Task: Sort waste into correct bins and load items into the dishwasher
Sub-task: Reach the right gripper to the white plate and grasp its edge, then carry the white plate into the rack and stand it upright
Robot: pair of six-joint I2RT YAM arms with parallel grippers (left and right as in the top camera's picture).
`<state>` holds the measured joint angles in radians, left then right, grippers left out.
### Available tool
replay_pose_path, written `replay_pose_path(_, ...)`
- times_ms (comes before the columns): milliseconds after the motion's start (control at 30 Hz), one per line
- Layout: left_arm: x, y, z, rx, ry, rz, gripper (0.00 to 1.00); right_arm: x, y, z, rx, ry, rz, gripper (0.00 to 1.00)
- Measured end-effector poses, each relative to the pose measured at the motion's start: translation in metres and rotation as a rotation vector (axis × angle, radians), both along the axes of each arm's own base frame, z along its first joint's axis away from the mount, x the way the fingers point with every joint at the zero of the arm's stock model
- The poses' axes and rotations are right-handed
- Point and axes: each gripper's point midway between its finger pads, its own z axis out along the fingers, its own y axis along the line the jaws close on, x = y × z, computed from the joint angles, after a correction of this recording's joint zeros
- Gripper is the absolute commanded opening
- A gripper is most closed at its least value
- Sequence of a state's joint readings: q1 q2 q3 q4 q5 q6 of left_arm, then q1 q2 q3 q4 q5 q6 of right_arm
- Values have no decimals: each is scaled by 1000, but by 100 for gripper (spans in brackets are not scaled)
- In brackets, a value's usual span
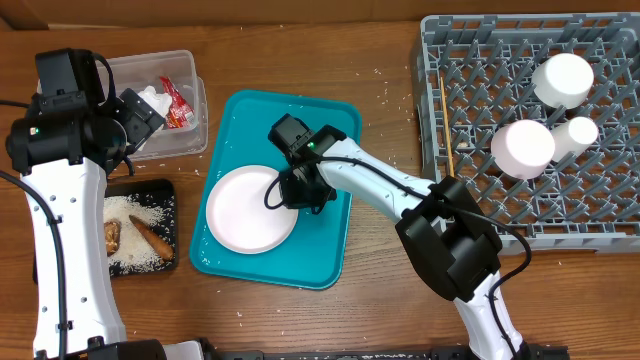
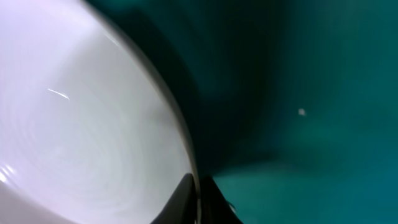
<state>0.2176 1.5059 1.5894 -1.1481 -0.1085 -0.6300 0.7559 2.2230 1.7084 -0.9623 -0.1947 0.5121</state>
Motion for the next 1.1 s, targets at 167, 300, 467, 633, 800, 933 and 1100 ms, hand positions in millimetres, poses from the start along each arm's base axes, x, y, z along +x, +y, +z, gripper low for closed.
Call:
replay_pose_path(167, 0, 0, 0, 0, 0, 0, 100, -3, -19, 18, -83, 48, -29, 4)
replay_pose_path(300, 0, 0, 0, 0, -1, 0, 100, 23, -55, 57, -195, 0, -93, 4)
replay_pose_path(467, 0, 0, 0, 0, 0, 0, 100, 98, -146, 156, -287, -237, -338, 4)
replay_pose_path(633, 0, 0, 0, 0, 0, 0, 100, 148, -264, 245, -360, -506, -635, 4)
replay_pose_path(800, 0, 0, 0, 0, 0, 0, 100, 161, -372, 287, -549, -670, -855, 4)
replay_pose_path(933, 0, 0, 0, 0, 0, 0, 100, 173, -413, 290, -636, -719, -901, 4)
replay_pose_path(1100, 0, 0, 0, 0, 0, 0, 100, 185, -426, 282, -691, -748, -891, 4)
